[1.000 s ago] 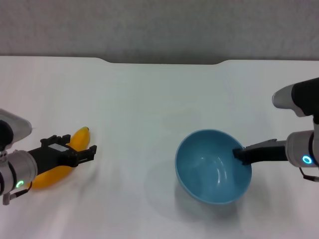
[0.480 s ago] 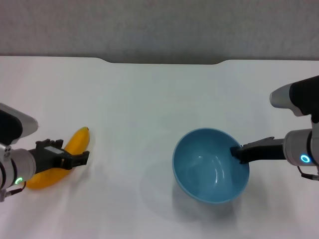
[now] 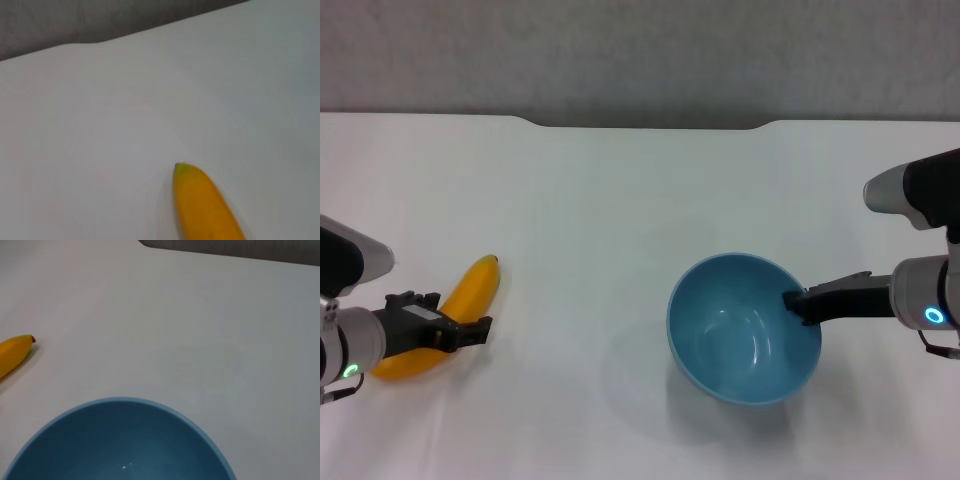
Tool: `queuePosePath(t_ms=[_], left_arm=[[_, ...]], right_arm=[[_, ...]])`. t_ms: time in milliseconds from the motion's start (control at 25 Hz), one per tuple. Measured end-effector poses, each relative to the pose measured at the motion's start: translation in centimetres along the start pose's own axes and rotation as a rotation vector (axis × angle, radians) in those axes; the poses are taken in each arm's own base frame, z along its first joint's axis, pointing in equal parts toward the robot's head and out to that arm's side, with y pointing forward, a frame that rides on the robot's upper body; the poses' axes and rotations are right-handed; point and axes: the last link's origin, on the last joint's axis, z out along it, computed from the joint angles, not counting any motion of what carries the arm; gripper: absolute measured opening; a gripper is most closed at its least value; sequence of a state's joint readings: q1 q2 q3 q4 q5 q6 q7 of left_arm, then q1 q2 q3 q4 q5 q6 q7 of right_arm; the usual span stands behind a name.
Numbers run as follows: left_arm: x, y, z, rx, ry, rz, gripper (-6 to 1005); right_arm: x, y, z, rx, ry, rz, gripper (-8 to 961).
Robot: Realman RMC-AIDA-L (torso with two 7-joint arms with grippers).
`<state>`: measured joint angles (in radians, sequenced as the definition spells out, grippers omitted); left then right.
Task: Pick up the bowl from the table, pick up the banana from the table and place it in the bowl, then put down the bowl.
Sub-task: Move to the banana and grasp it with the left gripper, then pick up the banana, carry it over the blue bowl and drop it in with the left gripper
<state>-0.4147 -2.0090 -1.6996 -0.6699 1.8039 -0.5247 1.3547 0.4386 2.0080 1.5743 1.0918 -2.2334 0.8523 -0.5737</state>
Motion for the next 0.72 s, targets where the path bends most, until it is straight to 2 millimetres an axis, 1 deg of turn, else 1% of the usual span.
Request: queuePosePath(t_ms=[400, 600, 720], left_arm=[[-0.1, -0.24, -0.05, 0.017, -0.003, -0.004, 776], [0.06, -0.17, -0.06, 0.021, 0.008, -0.009, 543], [0.05, -0.11, -0.05, 0.021, 0.009, -0.003, 521]], right_arm=[[0.04, -0.13, -0.02, 0.002, 0.0, 0.005, 27], [0.03, -0.16, -0.02, 0.003, 0.0, 0.006, 28], [-0.02, -0.16, 0.0, 0.003, -0.001, 0.005, 28]])
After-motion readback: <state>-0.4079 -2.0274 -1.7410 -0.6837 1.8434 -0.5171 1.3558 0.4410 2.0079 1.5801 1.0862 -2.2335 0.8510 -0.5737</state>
